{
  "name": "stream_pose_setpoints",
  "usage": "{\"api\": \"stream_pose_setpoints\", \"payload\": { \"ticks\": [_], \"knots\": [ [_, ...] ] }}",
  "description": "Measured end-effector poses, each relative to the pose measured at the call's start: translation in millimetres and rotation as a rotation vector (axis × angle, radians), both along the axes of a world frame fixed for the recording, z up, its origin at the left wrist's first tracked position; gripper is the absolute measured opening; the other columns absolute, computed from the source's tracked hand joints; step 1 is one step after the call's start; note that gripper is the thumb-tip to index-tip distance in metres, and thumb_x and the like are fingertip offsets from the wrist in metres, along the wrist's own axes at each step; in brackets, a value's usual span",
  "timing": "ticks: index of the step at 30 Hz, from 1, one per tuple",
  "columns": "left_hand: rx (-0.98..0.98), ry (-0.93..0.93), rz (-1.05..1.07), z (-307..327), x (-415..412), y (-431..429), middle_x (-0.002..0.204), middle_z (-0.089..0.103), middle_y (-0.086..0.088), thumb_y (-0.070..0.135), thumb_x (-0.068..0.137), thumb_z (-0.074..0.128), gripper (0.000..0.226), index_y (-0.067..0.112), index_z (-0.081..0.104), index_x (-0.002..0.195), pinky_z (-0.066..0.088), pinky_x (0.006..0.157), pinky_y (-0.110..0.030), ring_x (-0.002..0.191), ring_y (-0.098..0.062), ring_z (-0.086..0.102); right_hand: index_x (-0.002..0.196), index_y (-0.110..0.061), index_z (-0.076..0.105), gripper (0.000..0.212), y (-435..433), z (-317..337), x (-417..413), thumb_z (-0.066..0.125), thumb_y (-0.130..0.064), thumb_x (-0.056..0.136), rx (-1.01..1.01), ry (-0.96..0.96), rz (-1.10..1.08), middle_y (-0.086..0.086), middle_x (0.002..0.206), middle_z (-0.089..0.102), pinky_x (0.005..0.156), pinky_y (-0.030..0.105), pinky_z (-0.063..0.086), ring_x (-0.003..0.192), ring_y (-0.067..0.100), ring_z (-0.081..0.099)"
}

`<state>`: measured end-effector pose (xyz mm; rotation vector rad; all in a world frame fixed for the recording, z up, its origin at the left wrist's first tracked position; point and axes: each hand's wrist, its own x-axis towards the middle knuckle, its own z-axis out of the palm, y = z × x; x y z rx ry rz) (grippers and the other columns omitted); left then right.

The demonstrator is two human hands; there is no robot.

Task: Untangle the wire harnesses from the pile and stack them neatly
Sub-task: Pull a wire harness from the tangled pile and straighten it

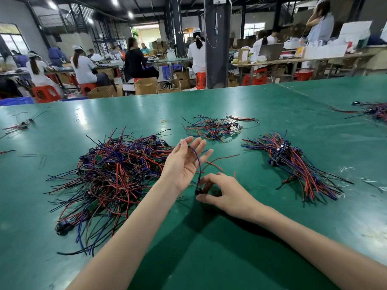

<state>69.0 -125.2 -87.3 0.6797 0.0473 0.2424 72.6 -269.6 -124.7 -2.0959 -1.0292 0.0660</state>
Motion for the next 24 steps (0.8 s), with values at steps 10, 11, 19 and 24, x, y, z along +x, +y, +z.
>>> {"api": "stream_pose_setpoints", "payload": {
  "ticks": [10,11,19,24],
  "knots": [
    [0.622,0.228,0.131,-18.7,-7.8,-8.3,0.092,0.061,-0.005,0.012,0.098,0.048,0.021,-0.001,0.055,0.113,0.047,0.087,-0.027,0.087,-0.015,0.058,0.089,-0.025,0.062,0.029,0.6,1.6,5.4,0.056,0.003,0.086,0.355,0.359,-0.038,0.000,0.077,0.061,0.074,0.027,0.047,0.073,0.013,0.054],
    [0.694,0.254,0.095,-20.0,-9.4,-11.9,0.091,0.059,-0.006,0.012,0.098,0.049,0.018,0.001,0.057,0.108,0.048,0.082,-0.027,0.083,-0.015,0.056,0.089,-0.023,0.062,0.029,-0.8,2.7,7.5,0.054,0.004,0.087,0.407,0.407,-0.037,-0.001,0.076,0.058,0.072,0.024,0.049,0.072,0.013,0.054],
    [0.613,0.198,-0.060,-22.9,-16.6,-15.5,0.083,0.069,-0.001,0.008,0.090,0.059,0.007,0.011,0.066,0.091,0.052,0.078,-0.023,0.079,-0.012,0.062,0.091,-0.013,0.064,0.023,-9.7,9.4,17.3,0.050,0.005,0.091,0.531,0.515,-0.093,0.005,0.073,0.057,0.057,0.018,0.048,0.058,0.013,0.054],
    [0.512,0.158,-0.005,-21.2,-15.9,-16.7,0.081,0.067,-0.001,0.002,0.086,0.062,0.011,0.013,0.062,0.082,0.052,0.073,-0.020,0.076,-0.008,0.061,0.092,-0.012,0.064,0.019,-10.8,7.0,20.3,0.049,0.000,0.093,0.555,0.606,-0.123,0.002,0.072,0.059,0.068,0.035,0.053,0.053,0.016,0.059]
  ]
}}
